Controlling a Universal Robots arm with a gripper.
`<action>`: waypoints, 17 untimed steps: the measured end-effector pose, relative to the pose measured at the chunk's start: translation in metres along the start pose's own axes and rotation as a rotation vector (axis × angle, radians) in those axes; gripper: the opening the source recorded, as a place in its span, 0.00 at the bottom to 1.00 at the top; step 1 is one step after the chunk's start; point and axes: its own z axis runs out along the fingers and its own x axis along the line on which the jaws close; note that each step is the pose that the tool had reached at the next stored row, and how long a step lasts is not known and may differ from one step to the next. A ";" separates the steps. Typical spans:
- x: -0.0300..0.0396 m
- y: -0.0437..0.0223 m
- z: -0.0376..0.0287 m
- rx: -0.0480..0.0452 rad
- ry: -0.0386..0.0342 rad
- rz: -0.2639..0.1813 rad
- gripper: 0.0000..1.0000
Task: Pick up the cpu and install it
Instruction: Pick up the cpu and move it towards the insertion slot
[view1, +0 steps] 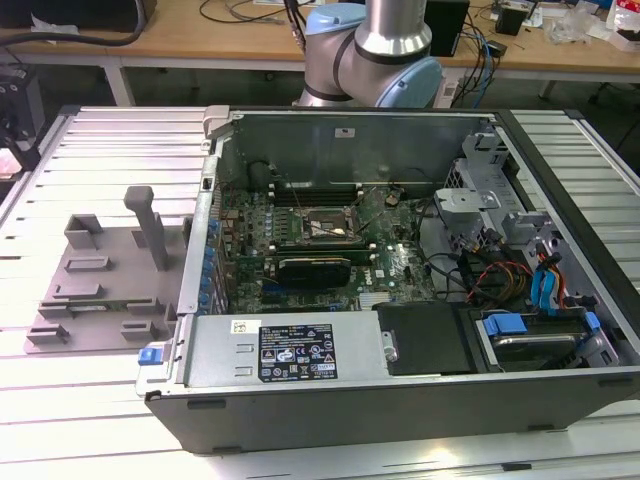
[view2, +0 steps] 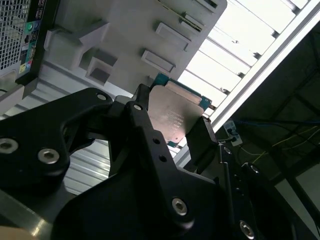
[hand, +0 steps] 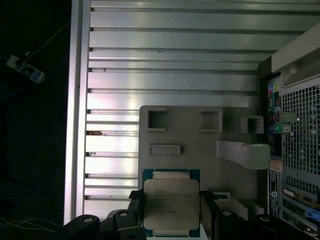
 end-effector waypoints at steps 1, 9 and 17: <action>-0.0010 0.0000 0.0000 0.0000 -0.0001 0.000 0.55; -0.0082 0.0000 -0.0029 -0.0001 -0.0004 0.000 0.55; -0.0224 -0.0002 -0.0031 0.0000 -0.0001 0.000 0.55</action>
